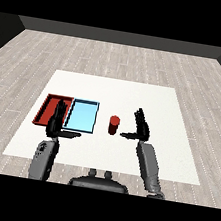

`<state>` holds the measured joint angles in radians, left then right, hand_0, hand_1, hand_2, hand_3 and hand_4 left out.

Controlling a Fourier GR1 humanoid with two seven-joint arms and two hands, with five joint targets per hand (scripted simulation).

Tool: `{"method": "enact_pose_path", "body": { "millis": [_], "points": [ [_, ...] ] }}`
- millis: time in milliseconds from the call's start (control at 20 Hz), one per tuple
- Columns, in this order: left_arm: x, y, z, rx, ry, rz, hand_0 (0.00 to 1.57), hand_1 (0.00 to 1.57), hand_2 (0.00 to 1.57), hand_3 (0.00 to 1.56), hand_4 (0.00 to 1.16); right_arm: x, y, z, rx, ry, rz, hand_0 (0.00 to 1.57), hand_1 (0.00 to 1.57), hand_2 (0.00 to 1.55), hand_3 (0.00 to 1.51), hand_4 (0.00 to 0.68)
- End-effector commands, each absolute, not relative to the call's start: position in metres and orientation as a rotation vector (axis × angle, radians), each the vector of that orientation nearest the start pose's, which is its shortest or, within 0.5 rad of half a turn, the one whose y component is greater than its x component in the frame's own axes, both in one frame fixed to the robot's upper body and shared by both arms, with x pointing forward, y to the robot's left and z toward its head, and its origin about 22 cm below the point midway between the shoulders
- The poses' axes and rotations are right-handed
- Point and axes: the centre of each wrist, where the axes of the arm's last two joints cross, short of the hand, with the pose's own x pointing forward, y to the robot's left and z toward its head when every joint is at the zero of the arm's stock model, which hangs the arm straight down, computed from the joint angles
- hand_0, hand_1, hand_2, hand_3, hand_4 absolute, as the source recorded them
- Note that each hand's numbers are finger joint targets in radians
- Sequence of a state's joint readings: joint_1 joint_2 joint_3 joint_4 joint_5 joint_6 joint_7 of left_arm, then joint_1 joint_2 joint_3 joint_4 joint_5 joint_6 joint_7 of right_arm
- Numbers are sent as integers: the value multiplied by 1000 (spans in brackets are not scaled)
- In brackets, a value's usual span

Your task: Pick the red can and put it in the red box

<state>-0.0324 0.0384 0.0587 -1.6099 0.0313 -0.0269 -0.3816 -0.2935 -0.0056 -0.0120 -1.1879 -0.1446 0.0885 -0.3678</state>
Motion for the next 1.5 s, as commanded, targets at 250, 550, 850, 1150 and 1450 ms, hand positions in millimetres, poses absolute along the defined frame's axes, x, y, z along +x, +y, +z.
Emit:
{"method": "enact_pose_path", "body": {
  "millis": [250, 550, 850, 1150, 1450],
  "points": [
    [251, 263, 13, 8, -2030, 14, 0, 0, 0, 0, 0, 316, -165, -32, 294, -1781, 3, 0, 0, 0, 0, 0],
    [252, 237, 4, -31, -2026, 19, 0, 0, 0, 0, 0, 312, -160, -53, 338, -1771, -9, 0, 0, 0, 0, 0],
    [238, 250, 30, -6, -2033, 19, 0, 0, 0, 0, 0, 336, -151, -49, 305, -1771, -39, 0, 0, 0, 0, 0],
    [253, 253, 16, -40, -2018, -2, 0, 0, 0, 0, 0, 311, -134, -75, 305, -1751, -38, 0, 0, 0, 0, 0],
    [250, 254, 15, -33, -2019, 1, 0, 0, 0, 0, 0, 326, -134, -59, 332, -1726, -43, 0, 0, 0, 0, 0]
  ]
}}
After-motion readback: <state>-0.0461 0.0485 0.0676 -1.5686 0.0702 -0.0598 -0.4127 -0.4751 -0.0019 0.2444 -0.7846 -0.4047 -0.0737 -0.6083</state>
